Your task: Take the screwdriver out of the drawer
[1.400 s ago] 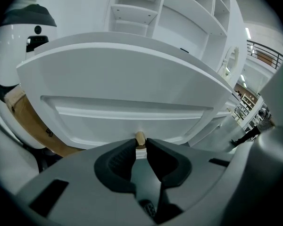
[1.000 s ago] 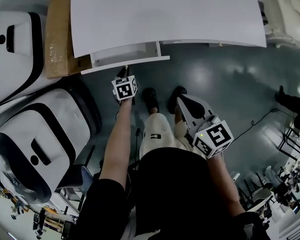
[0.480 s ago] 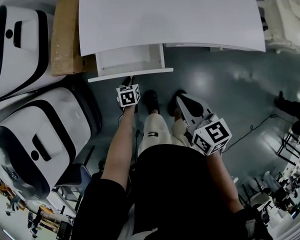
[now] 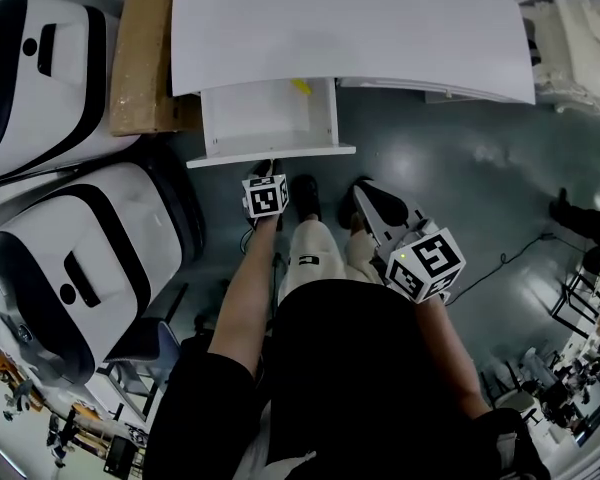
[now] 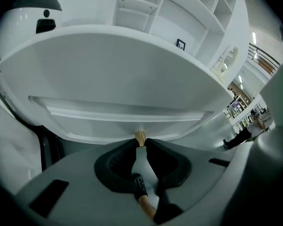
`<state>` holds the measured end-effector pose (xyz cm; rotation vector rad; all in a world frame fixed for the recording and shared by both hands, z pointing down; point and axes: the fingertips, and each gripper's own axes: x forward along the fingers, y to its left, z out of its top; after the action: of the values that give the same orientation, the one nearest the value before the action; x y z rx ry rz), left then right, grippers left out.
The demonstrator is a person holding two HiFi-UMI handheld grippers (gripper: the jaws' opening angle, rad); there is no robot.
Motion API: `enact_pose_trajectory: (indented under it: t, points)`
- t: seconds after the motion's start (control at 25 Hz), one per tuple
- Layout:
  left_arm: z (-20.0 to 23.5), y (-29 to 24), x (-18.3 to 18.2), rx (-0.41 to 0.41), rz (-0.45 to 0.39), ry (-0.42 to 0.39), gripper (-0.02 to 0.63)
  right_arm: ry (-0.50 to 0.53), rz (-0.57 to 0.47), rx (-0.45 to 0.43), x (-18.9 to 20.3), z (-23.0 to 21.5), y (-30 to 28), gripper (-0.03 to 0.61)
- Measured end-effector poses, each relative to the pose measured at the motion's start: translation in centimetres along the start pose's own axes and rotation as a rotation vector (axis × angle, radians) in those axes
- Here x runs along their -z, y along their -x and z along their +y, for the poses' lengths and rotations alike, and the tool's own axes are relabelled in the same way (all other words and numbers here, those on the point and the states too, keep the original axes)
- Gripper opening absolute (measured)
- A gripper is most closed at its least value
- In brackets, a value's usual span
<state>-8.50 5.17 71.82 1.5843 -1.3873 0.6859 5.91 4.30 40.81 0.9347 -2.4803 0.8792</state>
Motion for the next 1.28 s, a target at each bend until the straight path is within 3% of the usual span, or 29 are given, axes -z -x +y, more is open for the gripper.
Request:
enact_pose_trajectory:
  t: [1.28]
  points:
    - [-0.1,2.5,4.8,-0.012,0.025,0.015,0.086,0.03,0.024,-0.024,2.8,1.8,3.3,0.018]
